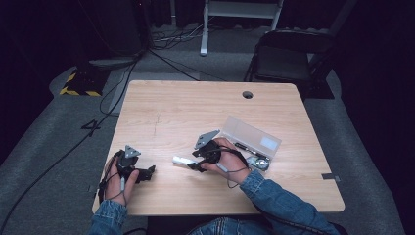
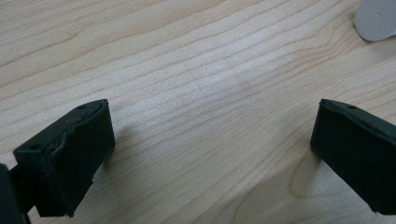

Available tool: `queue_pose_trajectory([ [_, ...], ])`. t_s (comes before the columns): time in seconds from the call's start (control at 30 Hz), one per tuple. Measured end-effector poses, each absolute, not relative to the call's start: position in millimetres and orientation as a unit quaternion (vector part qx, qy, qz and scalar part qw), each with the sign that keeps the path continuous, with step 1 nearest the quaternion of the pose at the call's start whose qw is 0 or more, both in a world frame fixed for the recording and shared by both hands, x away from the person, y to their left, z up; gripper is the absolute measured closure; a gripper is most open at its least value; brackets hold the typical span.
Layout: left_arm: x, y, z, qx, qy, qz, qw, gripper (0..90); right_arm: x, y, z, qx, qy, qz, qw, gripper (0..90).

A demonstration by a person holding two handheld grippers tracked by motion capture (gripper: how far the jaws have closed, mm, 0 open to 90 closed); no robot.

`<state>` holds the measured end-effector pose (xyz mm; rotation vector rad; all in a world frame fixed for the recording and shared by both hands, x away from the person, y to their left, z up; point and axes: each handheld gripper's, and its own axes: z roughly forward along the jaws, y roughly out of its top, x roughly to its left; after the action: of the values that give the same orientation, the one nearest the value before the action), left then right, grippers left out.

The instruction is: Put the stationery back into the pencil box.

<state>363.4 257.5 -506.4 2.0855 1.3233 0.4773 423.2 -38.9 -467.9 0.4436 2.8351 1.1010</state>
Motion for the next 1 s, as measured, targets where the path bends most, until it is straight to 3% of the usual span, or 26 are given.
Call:
queue_pose_trajectory([
  [0.43,363.3,257.6,-506.4,0.788,0.501,0.180,0.308,0.0,424.1,-27.3,-484.6,0.135,0.935,0.323,0.048,60.3],
  [0.57,363.5,257.6,-506.4,0.789,0.501,0.180,0.308,0.0,422.6,-26.3,-484.3,0.129,0.938,0.319,0.051,70.3],
  [1.0,363.5,257.6,-506.4,0.789,0.501,0.180,0.308,0.0,420.8,-25.7,-483.1,0.121,0.941,0.313,0.045,71.9],
])
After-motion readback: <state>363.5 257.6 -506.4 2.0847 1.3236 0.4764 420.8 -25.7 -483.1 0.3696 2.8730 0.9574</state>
